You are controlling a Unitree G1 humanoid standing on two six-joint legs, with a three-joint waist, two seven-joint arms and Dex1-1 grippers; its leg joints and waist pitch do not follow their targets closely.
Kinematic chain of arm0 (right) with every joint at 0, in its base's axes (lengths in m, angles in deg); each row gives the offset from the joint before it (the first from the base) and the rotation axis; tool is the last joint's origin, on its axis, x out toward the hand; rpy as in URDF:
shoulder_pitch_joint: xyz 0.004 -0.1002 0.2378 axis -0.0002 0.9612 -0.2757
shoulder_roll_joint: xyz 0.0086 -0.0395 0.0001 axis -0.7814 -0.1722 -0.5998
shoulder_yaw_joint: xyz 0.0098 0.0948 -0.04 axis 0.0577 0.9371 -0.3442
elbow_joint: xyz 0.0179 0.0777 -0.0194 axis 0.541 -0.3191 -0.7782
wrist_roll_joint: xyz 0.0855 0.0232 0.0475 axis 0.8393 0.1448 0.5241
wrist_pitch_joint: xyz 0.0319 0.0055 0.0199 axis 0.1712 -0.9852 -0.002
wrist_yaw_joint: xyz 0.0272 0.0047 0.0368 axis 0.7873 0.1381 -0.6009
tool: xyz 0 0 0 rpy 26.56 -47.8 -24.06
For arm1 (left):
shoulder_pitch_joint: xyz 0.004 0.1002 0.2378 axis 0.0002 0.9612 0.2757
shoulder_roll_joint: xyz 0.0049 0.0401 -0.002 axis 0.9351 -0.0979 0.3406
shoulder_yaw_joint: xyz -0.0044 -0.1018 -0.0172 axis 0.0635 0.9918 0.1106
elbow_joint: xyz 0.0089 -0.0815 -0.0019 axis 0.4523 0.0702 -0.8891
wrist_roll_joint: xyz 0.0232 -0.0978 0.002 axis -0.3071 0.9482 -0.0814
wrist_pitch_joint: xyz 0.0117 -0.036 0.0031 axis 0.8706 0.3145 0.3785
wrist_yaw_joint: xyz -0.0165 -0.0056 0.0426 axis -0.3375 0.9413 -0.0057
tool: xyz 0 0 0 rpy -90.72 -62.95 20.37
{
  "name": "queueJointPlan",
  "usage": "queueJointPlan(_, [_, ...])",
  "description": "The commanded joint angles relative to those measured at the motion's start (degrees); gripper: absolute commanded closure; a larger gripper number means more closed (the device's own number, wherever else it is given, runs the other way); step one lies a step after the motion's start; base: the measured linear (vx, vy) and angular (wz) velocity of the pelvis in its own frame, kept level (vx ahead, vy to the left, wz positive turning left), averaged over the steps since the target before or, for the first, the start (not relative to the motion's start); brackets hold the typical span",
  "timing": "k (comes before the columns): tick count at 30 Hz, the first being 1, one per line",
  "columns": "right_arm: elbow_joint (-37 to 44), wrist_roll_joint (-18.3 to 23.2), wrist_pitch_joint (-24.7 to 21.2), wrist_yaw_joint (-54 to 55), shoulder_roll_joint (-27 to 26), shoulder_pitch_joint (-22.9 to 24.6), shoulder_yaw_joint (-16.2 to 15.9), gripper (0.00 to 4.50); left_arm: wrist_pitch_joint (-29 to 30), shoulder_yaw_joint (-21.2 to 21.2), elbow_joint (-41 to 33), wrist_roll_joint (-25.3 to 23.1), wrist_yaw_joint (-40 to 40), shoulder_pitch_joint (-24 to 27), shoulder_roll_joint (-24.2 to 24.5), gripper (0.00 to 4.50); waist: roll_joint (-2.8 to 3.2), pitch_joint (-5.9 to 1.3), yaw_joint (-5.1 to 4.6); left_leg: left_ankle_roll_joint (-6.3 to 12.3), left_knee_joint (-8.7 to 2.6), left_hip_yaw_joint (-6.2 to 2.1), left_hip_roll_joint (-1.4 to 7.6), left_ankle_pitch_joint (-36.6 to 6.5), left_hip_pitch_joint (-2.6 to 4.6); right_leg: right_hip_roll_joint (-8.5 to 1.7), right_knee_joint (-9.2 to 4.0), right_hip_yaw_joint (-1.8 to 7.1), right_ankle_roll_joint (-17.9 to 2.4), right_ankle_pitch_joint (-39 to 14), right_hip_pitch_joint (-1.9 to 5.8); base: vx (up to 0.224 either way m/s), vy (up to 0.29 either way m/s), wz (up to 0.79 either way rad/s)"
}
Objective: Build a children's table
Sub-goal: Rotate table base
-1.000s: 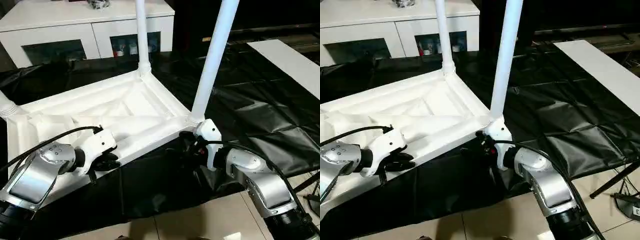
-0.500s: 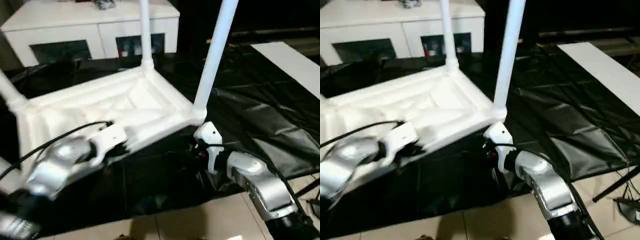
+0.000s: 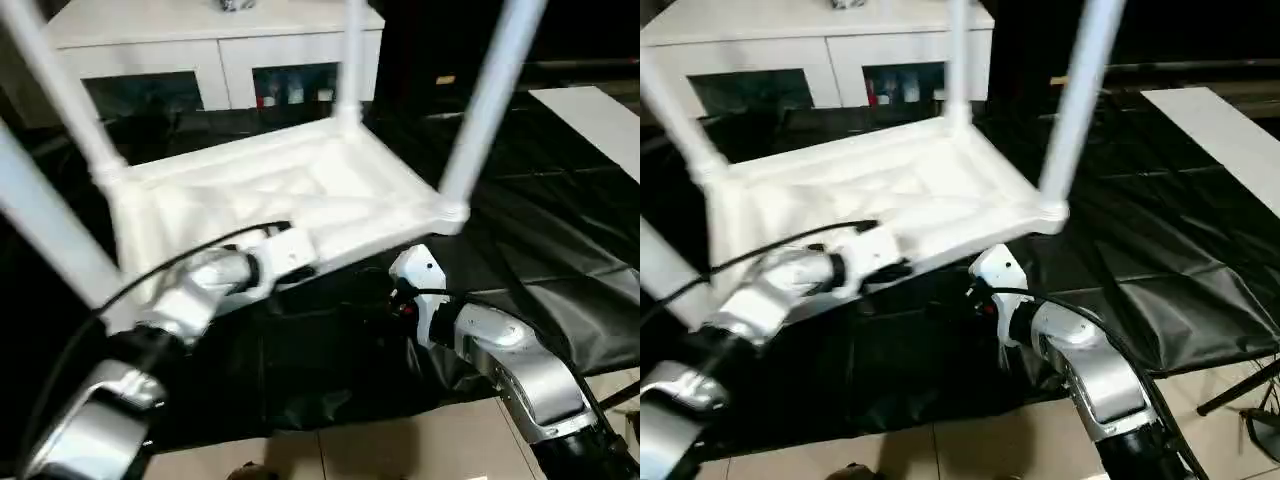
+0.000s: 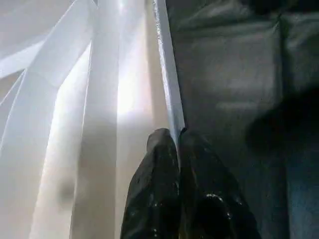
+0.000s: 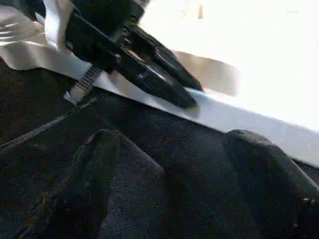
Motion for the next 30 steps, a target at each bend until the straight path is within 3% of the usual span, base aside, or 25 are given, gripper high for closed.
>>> queueJointPlan(1, [1.5, -0.9, 0.2, 0.7, 0.7, 0.6, 0.9, 0.81, -5.3, 0.4, -0.5, 0.1, 2.1, -4.7, -2.4, 4.42, 0.07, -4.56, -0.44, 2.54, -3.60, -0.63, 1.81, -6.4, 1.19, -3.20, -2.96, 2.20, -14.2, 1.6, 3.22, 0.000, 0.000, 0.00])
queueJointPlan(5, [1.1, -1.0, 0.2, 1.3, 0.6, 0.5, 1.3, 0.81, -7.8, 1.1, 2.7, 0.3, 3.3, -6.7, -4.9, 4.42, -0.09, -4.51, -0.46, 2.18, -3.72, -0.79, 1.92, -7.3, 1.07, -3.40, -3.04, 2.19, -14.0, -0.4, 3.46, 0.000, 0.000, 0.00])
queueJointPlan(9, [0.6, -1.0, 0.4, 1.9, 0.5, 0.2, 1.6, 0.81, -10.4, 1.4, 7.0, -0.1, 6.6, -9.2, -8.7, 4.42, -0.20, -4.65, -0.28, 3.13, -3.45, -0.69, 1.87, -6.4, 1.19, -3.42, -3.04, 2.25, -14.4, 0.9, 3.42, 0.000, 0.000, 0.00])
queueJointPlan(13, [0.4, -1.1, 0.6, 2.2, 0.4, 0.3, 1.4, 0.81, -11.8, 1.7, 10.8, -0.9, 9.8, -10.8, -11.2, 4.42, -0.38, -4.72, -0.34, 4.43, -3.27, -0.76, 1.78, -5.0, 0.84, -3.42, -2.89, 2.17, -14.7, 2.7, 3.68, 0.000, 0.000, 0.00])
queueJointPlan(24, [0.2, -1.6, 1.0, 2.7, -0.1, 0.6, 1.2, 0.81, -14.6, 3.3, 15.5, -1.4, 16.3, -11.7, -13.8, 4.42, -0.36, -4.69, -0.36, 5.32, -3.28, -0.87, 1.93, -5.3, 0.84, -3.46, -2.95, 2.09, -15.2, 2.5, 3.68, 0.000, 0.000, 0.00])
queueJointPlan(26, [0.1, -1.6, 1.1, 2.7, -0.1, 0.6, 1.2, 0.81, -14.1, 3.7, 15.0, -0.1, 13.4, -10.9, -13.8, 4.42, -0.38, -4.68, -0.37, 5.41, -3.29, -0.85, 1.90, -5.1, 0.83, -3.47, -2.90, 2.08, -15.2, 2.5, 3.69, 0.000, 0.000, 0.00])
queueJointPlan(30, [-0.1, -1.7, 1.2, 2.7, -0.2, 0.5, 1.1, 0.81, -14.0, 4.4, 14.3, 1.6, 9.9, -9.2, -13.3, 3.89, -0.35, -4.69, -0.25, 5.44, -3.28, -0.84, 1.94, -5.2, 0.82, -3.63, -2.91, 2.06, -15.7, 2.0, 3.74, 0.000, 0.000, 0.00])
